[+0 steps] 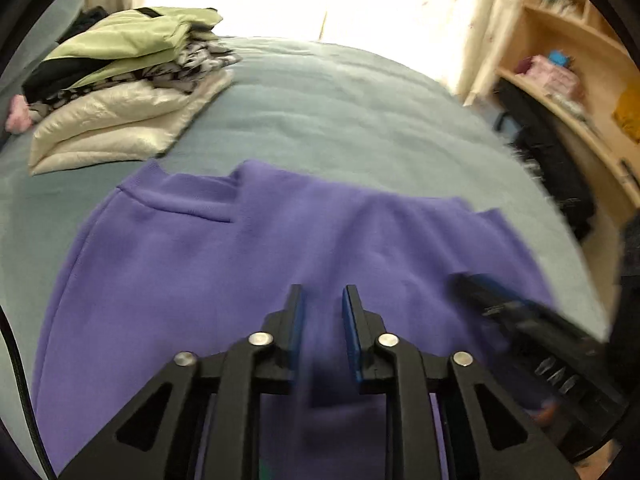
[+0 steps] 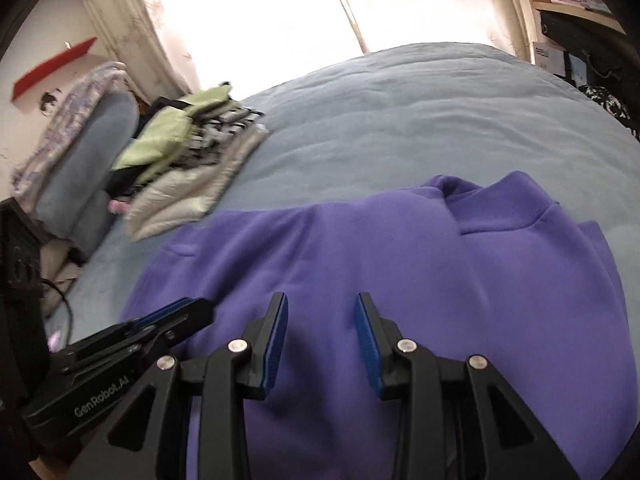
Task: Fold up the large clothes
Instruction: 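Release the hood and pinch the folded hoodie edge with both tools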
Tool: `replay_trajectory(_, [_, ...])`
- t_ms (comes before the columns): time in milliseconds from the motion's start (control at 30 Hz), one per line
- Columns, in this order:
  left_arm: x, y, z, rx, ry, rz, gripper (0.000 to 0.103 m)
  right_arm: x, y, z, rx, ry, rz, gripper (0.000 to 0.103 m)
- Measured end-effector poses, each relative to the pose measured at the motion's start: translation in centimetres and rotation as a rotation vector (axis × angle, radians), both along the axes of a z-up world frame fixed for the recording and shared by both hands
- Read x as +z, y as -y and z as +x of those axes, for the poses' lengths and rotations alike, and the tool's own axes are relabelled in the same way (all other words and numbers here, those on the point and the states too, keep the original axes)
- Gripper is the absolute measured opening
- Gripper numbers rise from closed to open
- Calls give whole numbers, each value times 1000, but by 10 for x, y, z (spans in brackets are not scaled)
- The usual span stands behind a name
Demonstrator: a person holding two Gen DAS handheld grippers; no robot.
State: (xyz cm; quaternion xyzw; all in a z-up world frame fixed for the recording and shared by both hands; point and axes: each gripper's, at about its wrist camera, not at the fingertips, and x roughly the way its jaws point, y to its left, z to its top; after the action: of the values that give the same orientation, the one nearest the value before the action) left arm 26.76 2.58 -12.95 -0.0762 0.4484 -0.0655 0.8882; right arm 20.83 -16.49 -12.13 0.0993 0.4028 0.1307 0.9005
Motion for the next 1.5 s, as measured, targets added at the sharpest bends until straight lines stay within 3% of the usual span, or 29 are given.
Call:
replay_trajectory(33, [-7, -6, 4, 25, -9, 15, 13, -4, 5, 3, -29, 4, -24, 31])
replay_trajectory(100, [-16, -18, 7, 41, -17, -21, 14, -10, 26, 7, -81, 3, -8, 14])
replay_trajectory(167, [-20, -27, 6, 30, -18, -76, 14, -16, 52, 5, -128, -3, 37, 8])
replay_trajectory(233, [-21, -28, 6, 20, -10, -76, 14, -21, 71, 2, -169, -20, 55, 0])
replay_trajectory(300, [-18, -28, 5, 15, -6, -81, 14, -22, 82, -1, -169, -38, 126, 0])
replay_trajectory(500, [8, -29, -11, 14, 10, -110, 14, 1, 70, -15, -152, -27, 127, 3])
replay_trajectory(600, [27, -23, -32, -14, 52, -107, 15, 17, 58, -30, -113, -11, 168, 4])
replay_trajectory(733, [39, -5, -62, -72, 74, -104, 15, 28, 33, -51, -58, 15, 138, 5])
replay_trajectory(933, [19, 20, -92, -148, 46, -63, 17, 20, 0, -78, 40, 26, 73, 5])
replay_trajectory(1133, [-12, 21, -94, -155, -13, -33, 17, -26, -17, -80, 71, -58, -14, 5])
replay_trajectory(1500, [-10, 20, -94, -147, -5, -31, 19, -30, -12, -81, 71, -64, 30, 5])
